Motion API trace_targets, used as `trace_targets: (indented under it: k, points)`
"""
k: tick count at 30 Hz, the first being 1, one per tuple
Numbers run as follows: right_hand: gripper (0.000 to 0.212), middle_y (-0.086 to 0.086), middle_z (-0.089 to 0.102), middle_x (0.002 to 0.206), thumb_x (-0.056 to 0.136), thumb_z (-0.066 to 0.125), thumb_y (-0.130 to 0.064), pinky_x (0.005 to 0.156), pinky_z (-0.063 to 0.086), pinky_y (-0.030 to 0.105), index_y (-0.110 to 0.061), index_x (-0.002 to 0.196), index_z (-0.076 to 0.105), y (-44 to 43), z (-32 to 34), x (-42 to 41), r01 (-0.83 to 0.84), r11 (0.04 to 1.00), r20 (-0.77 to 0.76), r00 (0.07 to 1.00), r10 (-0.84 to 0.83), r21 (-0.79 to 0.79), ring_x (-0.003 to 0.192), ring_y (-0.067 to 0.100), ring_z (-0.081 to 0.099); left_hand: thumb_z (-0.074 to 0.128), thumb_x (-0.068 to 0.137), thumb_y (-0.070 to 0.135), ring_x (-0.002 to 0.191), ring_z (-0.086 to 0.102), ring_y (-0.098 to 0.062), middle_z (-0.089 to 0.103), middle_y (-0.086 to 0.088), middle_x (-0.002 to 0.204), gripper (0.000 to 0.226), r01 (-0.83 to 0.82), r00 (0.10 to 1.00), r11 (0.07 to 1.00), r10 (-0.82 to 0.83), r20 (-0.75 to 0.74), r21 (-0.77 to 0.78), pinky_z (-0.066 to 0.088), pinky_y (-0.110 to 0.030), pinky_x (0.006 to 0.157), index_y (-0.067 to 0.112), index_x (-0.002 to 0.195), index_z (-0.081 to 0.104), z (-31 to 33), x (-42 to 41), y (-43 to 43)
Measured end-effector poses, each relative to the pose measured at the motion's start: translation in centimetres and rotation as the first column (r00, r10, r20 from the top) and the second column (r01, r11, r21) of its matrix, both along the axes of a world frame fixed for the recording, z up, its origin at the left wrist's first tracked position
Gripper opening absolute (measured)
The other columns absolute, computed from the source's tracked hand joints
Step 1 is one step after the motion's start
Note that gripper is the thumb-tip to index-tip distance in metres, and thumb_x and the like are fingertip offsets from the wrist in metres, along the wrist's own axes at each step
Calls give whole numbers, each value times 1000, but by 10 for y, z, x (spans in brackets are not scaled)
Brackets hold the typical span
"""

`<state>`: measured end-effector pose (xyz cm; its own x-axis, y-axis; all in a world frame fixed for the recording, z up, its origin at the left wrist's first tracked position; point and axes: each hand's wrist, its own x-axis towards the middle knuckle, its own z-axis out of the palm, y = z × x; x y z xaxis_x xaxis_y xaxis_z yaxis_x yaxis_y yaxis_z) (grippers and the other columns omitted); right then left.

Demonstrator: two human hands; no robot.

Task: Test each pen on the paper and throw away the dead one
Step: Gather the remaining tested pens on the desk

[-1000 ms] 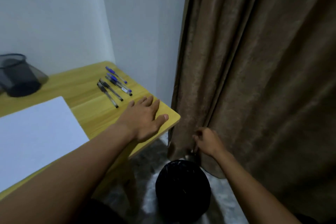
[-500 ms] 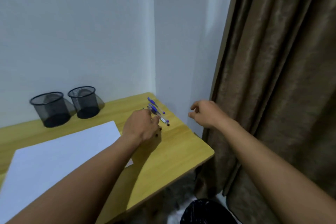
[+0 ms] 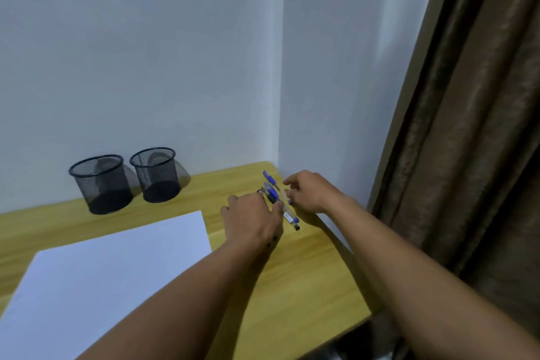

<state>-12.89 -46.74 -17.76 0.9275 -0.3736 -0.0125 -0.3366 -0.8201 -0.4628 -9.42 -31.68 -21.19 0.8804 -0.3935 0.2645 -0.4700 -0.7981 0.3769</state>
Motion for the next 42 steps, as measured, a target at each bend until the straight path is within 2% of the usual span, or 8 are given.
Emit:
trace_targets:
  k: [7,13,17,22,28,33,38,42]
  points:
    - [40,5,64,141,98,50,-9,103,46,34,-19,131,70,-7,-7,14,-78,997,-16,997,79,10,127,25,59,59,76,62,96,55,-29,66,2,75,40,-94,991,986,81,-103,-135,40,-39,79,25,64,54,-3,13,-10]
    - [37,7,66,138,98,52,-7,103,47,37,-16,127,72,-6,-9,16,-87,996,21,996,87,12,123,24,60,70,65,48,77,65,-26,67,4,65,26,-157,961,955,90,-260,-250,54,-43,79,22,69,65,-2,23,-13]
    - [30,6,71,130,100,55,-13,94,49,34,-16,122,75,-10,-11,16,-84,996,54,995,82,21,115,22,63,73,60,55,74,65,-25,68,5,67,36,-156,962,955,89,-257,-254,54,-41,76,22,71,65,-2,26,-12]
    - [19,1,76,112,96,67,-25,84,52,34,-19,108,80,-12,-15,18,-78,994,85,994,72,70,94,14,64,72,71,42,77,67,-24,69,6,71,22,-146,969,954,84,-233,-263,56,-39,75,20,76,67,-4,36,-10]
    - [18,0,76,104,91,75,-24,77,49,29,-20,107,81,-16,-12,16,-73,990,86,994,63,119,92,13,67,71,68,63,80,67,-26,69,2,74,46,-199,963,936,132,-234,-291,52,-37,74,18,77,64,-2,40,-16]
    - [14,-2,76,100,89,77,-22,74,53,28,-20,102,81,-17,-13,15,-51,991,81,996,41,127,89,12,68,77,70,50,79,62,-22,60,6,73,39,-202,955,953,142,-259,-224,53,-38,80,20,75,53,6,34,-26]
    - [3,1,75,90,85,79,-18,73,58,33,-17,83,77,-16,-11,13,4,994,71,997,-11,105,86,16,70,85,68,23,84,62,-22,71,-2,98,39,-189,939,949,100,-329,-252,47,-29,67,16,103,68,11,43,-21]
    - [32,4,69,115,82,78,-16,83,57,37,-15,114,69,-13,-11,17,33,997,13,999,-34,75,103,22,65,91,62,30,78,56,-21,61,0,85,44,-163,930,966,84,-358,-199,43,-28,63,15,83,55,17,49,-11]
